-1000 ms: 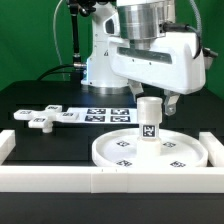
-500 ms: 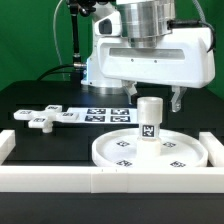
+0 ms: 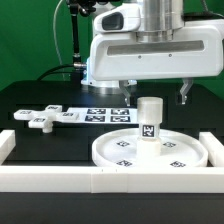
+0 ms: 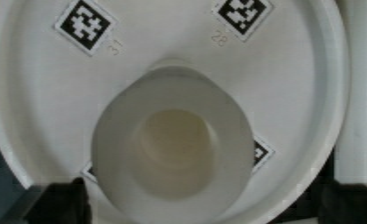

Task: Assemble round table

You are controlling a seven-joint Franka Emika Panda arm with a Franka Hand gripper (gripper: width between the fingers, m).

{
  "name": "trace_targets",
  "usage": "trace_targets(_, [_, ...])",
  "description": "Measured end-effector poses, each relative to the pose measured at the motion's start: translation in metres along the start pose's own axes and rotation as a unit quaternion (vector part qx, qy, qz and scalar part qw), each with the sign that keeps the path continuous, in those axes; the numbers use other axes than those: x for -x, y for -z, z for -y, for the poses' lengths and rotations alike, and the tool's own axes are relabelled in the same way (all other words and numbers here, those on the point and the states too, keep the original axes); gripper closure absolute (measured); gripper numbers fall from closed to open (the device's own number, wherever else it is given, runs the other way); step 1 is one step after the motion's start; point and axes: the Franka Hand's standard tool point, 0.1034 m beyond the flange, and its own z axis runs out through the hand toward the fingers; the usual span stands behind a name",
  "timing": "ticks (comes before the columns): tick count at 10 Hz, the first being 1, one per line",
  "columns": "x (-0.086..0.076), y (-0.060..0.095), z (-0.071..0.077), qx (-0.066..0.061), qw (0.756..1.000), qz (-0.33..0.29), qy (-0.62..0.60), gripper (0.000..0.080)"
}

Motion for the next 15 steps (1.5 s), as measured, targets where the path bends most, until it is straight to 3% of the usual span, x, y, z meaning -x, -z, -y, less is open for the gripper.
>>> trace_targets(2, [0.0,0.0,-0.001,0.0,0.997,0.0,0.073,0.015])
trace_targets(4, [0.003,-0.003,0.003,0.009,0.987,0.003,0.158,0.015])
trace_targets(7, [0.006,-0.007,0.01,0.022,0.949,-0.001,0.315,0.015])
trace_targets(10, [0.006,-0.007,0.006,0.022,0.92,0.001,0.39,0.015])
trace_targets(13, [0.007,-0.01,0.004,0.022,0.878,0.004,0.479,0.015])
trace_targets(15, [0.017,-0.021,0.002,0.027,0.832,0.006,0.554,0.015])
